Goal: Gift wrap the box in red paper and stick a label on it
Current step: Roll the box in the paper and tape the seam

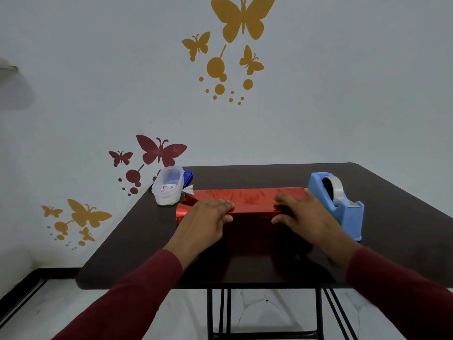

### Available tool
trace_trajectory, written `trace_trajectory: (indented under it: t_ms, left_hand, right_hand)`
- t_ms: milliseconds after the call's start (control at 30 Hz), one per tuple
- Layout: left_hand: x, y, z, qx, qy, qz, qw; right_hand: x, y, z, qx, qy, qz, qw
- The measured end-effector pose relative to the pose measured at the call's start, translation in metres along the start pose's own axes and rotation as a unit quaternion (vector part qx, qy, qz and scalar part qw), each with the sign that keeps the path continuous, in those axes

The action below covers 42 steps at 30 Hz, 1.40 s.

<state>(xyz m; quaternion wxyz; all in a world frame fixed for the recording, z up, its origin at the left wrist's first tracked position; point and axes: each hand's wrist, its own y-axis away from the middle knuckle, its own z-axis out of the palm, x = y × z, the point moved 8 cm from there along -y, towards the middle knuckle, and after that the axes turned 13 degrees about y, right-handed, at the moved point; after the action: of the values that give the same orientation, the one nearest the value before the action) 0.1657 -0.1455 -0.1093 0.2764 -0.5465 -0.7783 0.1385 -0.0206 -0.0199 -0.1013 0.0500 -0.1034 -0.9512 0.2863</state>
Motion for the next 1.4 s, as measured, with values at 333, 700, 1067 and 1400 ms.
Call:
trace_trajectory:
  t_ms: [333,700,1067,1400]
  left_hand:
    - [0.003,0.000,0.003,0.055,0.022,-0.019,0.998]
    - [-0.006,0.002,0.017,0.112,-0.033,0.006,0.993]
    - [-0.013,-0.005,0.021,0.124,-0.054,-0.007,0.991]
    - [-0.015,-0.004,0.023,0.120,-0.058,-0.029,0.991]
  right_hand:
    - [0.001,0.009,-0.001,0.011,0.027,0.068,0.997]
    - [0.046,0.048,-0.069,0.113,-0.016,0.243,0.963]
    - [0.126,0.073,-0.031,-0.138,-0.349,0.557,0.741]
    - [0.131,0.059,-0.019,-0.190,-0.471,0.580,0.637]
